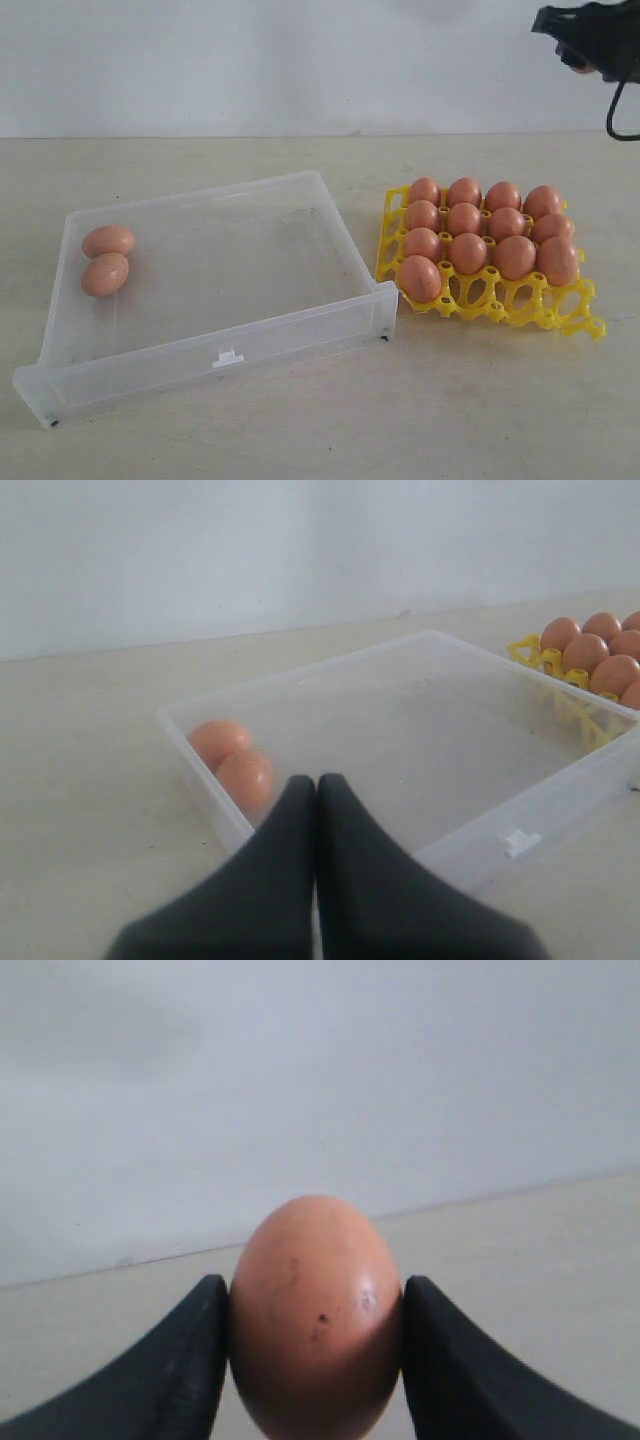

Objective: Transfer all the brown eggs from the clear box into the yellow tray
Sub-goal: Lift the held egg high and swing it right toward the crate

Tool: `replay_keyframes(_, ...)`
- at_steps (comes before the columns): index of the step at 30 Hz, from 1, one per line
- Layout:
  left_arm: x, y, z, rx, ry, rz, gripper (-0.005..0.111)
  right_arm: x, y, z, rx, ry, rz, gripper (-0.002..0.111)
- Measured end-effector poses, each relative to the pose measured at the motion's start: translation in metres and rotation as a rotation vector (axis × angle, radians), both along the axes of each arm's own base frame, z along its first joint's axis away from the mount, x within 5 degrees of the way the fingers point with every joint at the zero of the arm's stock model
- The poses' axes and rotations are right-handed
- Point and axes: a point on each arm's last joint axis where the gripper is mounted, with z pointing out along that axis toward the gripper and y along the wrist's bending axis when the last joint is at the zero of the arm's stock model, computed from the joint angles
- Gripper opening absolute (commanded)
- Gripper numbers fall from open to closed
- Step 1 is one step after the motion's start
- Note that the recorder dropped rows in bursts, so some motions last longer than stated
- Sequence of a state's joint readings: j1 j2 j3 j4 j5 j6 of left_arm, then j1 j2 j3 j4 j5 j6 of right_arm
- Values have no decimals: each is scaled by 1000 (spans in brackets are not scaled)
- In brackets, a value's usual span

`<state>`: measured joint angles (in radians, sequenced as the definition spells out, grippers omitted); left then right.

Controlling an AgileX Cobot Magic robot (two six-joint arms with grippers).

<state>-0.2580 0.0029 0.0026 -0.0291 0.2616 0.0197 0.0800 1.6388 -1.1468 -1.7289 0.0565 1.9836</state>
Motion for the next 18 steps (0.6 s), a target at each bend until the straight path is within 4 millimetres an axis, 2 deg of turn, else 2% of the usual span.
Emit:
replay_keyframes(2, 0, 0, 0, 0, 0, 0, -4, 4, 24, 23, -224, -79, 311, -1)
replay_keyframes(3, 0, 0, 0, 0, 0, 0, -4, 3, 30, 26, -269, -98, 388, -1)
replay_keyframes(4, 0, 0, 0, 0, 0, 0, -4, 0, 42, 30, -366, -144, 552, -1)
replay_keyframes(7, 0, 0, 0, 0, 0, 0, -4, -3, 50, 32, -531, -211, 710, -1)
replay_keyframes(9, 0, 0, 0, 0, 0, 0, -4, -3, 51, 32, -755, -276, 792, -1)
replay_keyframes(11, 0, 0, 0, 0, 0, 0, -4, -3, 50, 33, -1174, -389, 907, -1)
replay_keyframes(12, 0, 0, 0, 0, 0, 0, -4, -2, 49, 34, -1241, -406, 905, -1)
replay_keyframes(15, 0, 0, 0, 0, 0, 0, -4, 2, 48, 41, -1036, -425, 764, -1)
replay_keyframes(18, 0, 0, 0, 0, 0, 0, -4, 5, 48, 52, -753, -480, 633, -1)
